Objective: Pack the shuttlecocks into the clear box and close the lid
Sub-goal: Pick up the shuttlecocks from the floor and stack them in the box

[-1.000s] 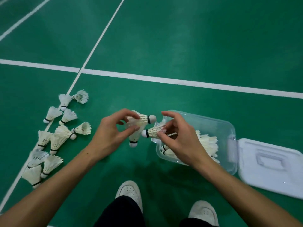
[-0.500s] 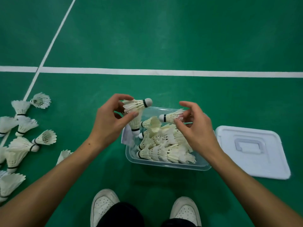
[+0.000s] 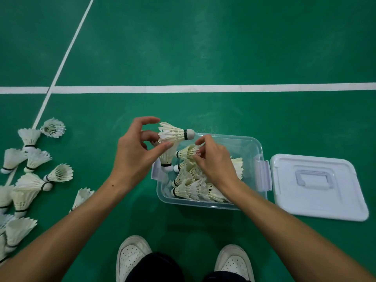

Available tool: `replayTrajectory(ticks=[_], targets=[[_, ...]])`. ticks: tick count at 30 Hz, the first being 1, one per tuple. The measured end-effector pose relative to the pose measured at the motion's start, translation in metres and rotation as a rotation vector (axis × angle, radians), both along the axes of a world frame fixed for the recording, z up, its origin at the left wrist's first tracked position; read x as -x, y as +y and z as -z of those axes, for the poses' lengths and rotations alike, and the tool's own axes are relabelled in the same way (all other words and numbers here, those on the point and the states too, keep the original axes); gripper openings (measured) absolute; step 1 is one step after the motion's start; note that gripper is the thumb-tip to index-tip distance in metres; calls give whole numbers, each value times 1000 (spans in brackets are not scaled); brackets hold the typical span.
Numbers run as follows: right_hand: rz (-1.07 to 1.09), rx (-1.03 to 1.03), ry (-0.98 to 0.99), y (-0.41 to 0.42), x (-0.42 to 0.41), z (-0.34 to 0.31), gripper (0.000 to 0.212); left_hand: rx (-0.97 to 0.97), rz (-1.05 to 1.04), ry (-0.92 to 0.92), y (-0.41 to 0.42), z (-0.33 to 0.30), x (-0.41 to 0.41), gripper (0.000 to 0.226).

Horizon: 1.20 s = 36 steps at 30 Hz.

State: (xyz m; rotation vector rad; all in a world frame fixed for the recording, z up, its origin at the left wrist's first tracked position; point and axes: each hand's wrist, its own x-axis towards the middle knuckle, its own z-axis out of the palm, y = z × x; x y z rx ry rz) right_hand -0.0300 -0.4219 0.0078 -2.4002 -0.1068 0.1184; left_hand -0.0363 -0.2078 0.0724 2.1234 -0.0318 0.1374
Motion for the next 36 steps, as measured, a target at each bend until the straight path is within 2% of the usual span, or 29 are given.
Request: replayTrajectory(ticks=[5,9,12,15,19,22,24,28,32,36], targets=[[-20,-32,43,-1,-2,1,38,-50,2,7,2,1,-4,44],[-57,-82,111,-16,1,-8,35,-81,151,-8,4,0,-10,39],[-63,-56,44,-35,6,-20,28,-132,268,-5,6,-2,-16,38],[-30,-158,16,-53,7,-41,24,-178,381,27,6,-3,-26,40],[-150,-337,100,-60,-2,-65,45,-200,521,70,1,-6,-39,38],[-276,-373,152,-53,-10,-66,62,-205,622,59,-4,-13,-45,39],[-286,-357,150,-49,-13,-64,65,-188,651,47,-7,-16,-48,39],[-228,-315,68,-49,-14,-60,46,-168,639,10,-13,-15,-51,43],[-56,-279,-9,-63,-2,-56,18,-64,496,-48,-12,-9,-51,52],[121,-153,-69,-73,18,-45,13,48,359,-35,-4,-4,-50,41]])
